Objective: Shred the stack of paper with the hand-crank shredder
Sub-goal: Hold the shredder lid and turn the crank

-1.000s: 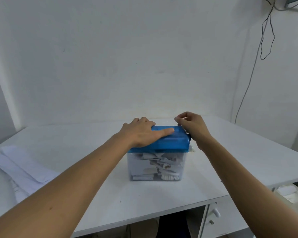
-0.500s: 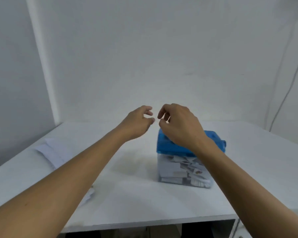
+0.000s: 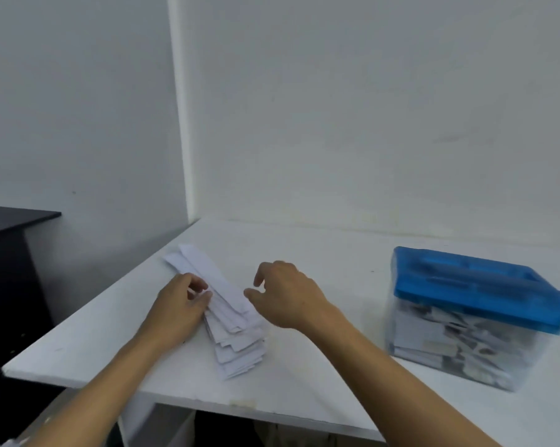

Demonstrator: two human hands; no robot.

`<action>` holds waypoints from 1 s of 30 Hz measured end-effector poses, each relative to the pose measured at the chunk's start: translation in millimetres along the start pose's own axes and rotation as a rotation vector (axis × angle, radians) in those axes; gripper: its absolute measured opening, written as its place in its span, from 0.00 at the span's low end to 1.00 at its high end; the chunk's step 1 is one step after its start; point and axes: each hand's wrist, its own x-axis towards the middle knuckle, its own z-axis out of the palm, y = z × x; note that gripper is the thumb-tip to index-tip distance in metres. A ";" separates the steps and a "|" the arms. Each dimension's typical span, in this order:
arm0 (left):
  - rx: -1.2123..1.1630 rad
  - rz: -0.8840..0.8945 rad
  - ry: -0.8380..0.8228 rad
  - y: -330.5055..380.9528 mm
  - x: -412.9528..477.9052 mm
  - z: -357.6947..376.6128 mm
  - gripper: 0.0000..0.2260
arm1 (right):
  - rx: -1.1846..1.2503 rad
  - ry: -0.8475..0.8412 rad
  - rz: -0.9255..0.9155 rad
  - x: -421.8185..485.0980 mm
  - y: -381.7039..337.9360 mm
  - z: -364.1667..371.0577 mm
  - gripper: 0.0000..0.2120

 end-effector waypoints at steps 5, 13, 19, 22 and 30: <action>0.137 0.058 -0.045 -6.9 0.2 8.1 0.11 | 0.189 -0.096 0.158 31.2 -0.6 38.6 0.24; 0.140 0.058 -0.069 -13.4 0.7 9.8 0.12 | 0.548 0.209 0.214 29.9 23.2 66.0 0.07; 0.150 0.057 -0.068 -13.7 -0.6 10.8 0.11 | 0.644 0.227 0.201 25.2 23.8 66.2 0.03; 0.178 0.073 -0.067 -11.2 -2.1 10.4 0.14 | 0.710 0.221 0.202 26.2 24.7 66.0 0.05; 0.251 0.096 -0.080 -4.9 -4.8 10.3 0.15 | 0.765 0.218 0.227 25.2 24.4 63.4 0.13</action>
